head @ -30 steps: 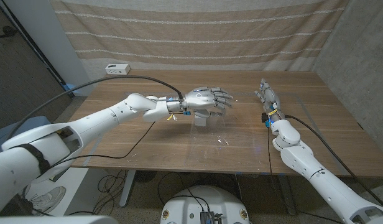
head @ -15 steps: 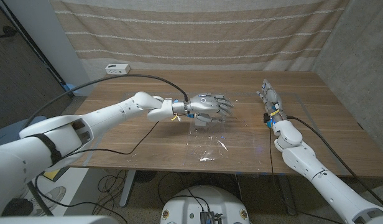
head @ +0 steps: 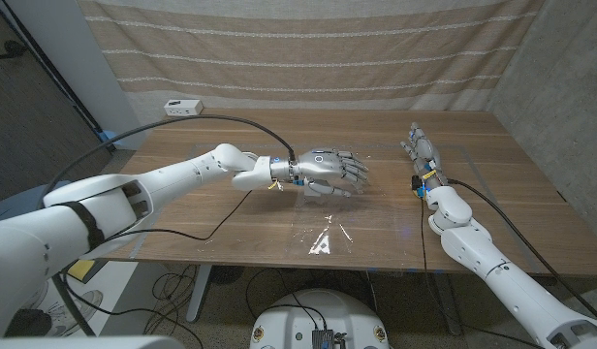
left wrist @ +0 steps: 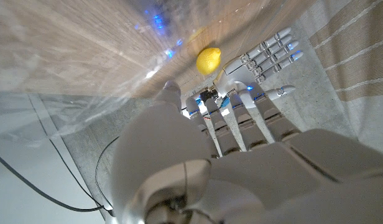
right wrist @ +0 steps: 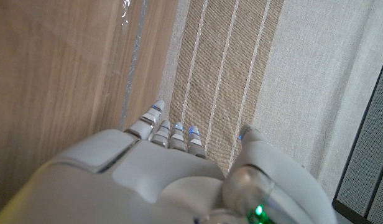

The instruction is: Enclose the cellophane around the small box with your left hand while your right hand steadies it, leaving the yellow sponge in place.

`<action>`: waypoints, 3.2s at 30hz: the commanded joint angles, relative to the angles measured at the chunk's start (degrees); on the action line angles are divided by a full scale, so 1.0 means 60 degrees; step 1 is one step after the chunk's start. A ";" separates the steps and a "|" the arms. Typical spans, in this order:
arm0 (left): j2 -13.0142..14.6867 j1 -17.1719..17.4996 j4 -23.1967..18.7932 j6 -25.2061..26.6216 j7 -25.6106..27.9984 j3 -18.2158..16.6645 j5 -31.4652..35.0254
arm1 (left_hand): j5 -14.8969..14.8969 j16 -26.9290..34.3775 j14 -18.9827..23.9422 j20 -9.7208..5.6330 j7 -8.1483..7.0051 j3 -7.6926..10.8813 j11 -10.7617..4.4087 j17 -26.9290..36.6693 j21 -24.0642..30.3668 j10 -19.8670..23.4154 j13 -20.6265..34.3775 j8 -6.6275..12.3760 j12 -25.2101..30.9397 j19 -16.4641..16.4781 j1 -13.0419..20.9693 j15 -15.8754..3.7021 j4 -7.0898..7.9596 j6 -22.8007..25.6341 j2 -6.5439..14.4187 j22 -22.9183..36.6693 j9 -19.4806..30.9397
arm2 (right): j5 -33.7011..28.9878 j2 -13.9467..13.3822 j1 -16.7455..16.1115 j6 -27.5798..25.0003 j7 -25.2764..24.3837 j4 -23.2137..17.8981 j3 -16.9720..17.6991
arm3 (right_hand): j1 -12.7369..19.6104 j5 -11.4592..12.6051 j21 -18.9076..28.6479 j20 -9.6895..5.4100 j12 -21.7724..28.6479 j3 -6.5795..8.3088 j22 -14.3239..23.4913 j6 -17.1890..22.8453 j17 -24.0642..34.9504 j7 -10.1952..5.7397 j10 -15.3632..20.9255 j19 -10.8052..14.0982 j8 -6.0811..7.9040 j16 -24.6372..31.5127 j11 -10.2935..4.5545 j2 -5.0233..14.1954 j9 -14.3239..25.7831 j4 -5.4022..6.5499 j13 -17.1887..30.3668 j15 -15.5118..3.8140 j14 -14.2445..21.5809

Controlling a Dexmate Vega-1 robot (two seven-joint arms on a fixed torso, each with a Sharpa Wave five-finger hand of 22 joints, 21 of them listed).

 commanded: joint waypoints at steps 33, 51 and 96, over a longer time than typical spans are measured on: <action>0.0188 0.0718 0.1977 -0.2431 -0.8947 -0.3247 -0.9896 | -0.0060 -0.0096 0.0245 0.0454 0.1228 0.0438 0.0694 -0.0190 -0.0634 0.1162 -0.0580 -0.0307 0.0441 -0.0255 -0.1811 0.0028 0.0749 0.2087 0.0743 0.0098 -0.0506 | -0.2134 -0.0552 -0.0169 -0.1218 -0.1711 -0.1555 -0.0594 | 0.0928 -0.0157 0.0059 0.0042 0.0087 0.0594 0.0042 0.0333 -0.0064 -0.0135 0.0406 0.0148 0.0078 -0.0013 0.0006 0.0018 0.0030 -0.0830 0.0032 0.0024 0.0325; 0.1500 0.2044 0.0150 -0.1138 -1.2440 -0.4611 -1.2829 | 0.0174 -0.0116 0.0256 0.0546 0.1802 0.2149 0.0827 -0.0221 -0.0727 0.1858 -0.0853 -0.0384 0.0483 -0.0263 -0.1424 -0.0047 -0.0247 0.3350 0.0684 0.0122 -0.0457 | -0.4686 -0.0761 -0.0454 -0.2723 -0.3208 -0.3119 -0.1220 | 0.2585 -0.0277 0.0164 0.0396 0.0292 0.1176 0.0073 0.2017 -0.0052 -0.0215 0.1828 0.0787 0.0363 0.0197 -0.0064 -0.0038 0.0057 -0.2209 0.0044 0.0022 0.1686; 0.4318 0.4541 -0.4554 0.0558 -0.8004 -0.6888 -0.4272 | 0.0655 -0.0181 -0.0662 0.0446 -0.0205 0.4564 -0.0983 -0.0203 -0.0314 0.1643 -0.1079 -0.0720 0.0028 -0.0980 0.5004 -0.0723 -0.1849 0.2718 0.0326 0.0385 -0.0455 | -0.9847 -0.1695 -0.1199 -0.8039 -0.2624 -0.6572 -0.3606 | 0.4664 -0.0276 0.0525 0.0463 0.0643 0.1025 0.0245 0.4142 0.0713 -0.0336 0.4231 0.2218 0.0297 0.1262 -0.0719 -0.0578 0.0098 -0.2297 0.0245 -0.1086 0.4268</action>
